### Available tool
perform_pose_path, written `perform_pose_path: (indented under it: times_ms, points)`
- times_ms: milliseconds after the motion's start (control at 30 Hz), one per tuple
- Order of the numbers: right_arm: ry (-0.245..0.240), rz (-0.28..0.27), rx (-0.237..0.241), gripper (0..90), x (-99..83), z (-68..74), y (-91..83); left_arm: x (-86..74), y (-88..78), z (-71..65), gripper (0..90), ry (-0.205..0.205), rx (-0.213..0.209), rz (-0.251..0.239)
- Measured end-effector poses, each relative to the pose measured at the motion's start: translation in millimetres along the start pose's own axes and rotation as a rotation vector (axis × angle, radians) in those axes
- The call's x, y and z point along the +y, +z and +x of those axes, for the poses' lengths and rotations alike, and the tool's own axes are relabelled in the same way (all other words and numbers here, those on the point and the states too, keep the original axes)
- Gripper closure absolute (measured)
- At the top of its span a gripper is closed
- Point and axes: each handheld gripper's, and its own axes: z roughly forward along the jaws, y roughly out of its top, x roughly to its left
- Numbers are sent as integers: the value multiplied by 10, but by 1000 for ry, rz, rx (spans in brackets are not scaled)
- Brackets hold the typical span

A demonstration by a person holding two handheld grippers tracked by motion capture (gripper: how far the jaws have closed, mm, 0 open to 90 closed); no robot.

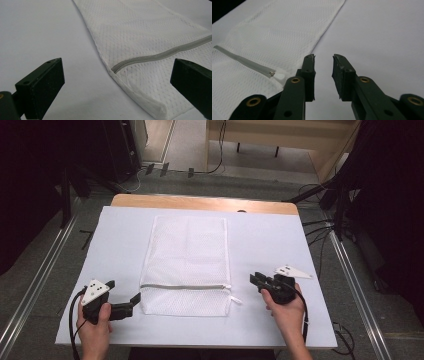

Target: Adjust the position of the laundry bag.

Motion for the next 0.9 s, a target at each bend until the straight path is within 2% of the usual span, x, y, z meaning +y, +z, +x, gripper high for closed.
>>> perform_pose_path:
  times_ms: [100,200,367,467,533,633,667,700,767,900]
  points:
    - [7,61,12,729,48,128,216,-2,-3,7,0,-2,-1,3]
    - [10,87,18,699,87,233,382,-2,-5,10,0,-5,-7,4]
    - [23,135,-25,664,131,339,610,-4,6,19,0,-2,-17,13]
    - [36,189,-53,671,95,386,710,-6,9,22,0,-7,-18,13]
    - [28,187,-73,696,65,435,730,-5,7,23,0,-6,-18,13]
    - [-19,178,-154,856,43,502,744,-4,6,15,0,-10,-9,6]
    - [-25,180,-152,900,43,511,744,-4,6,9,0,-8,-11,4]
    - [-22,184,-131,900,42,522,744,-6,10,-1,0,-11,-13,1]
    - [-51,190,-140,900,48,545,735,-4,10,-15,0,-2,-14,9]
    - [-42,184,-124,900,53,481,630,-9,11,-25,0,-1,-17,5]
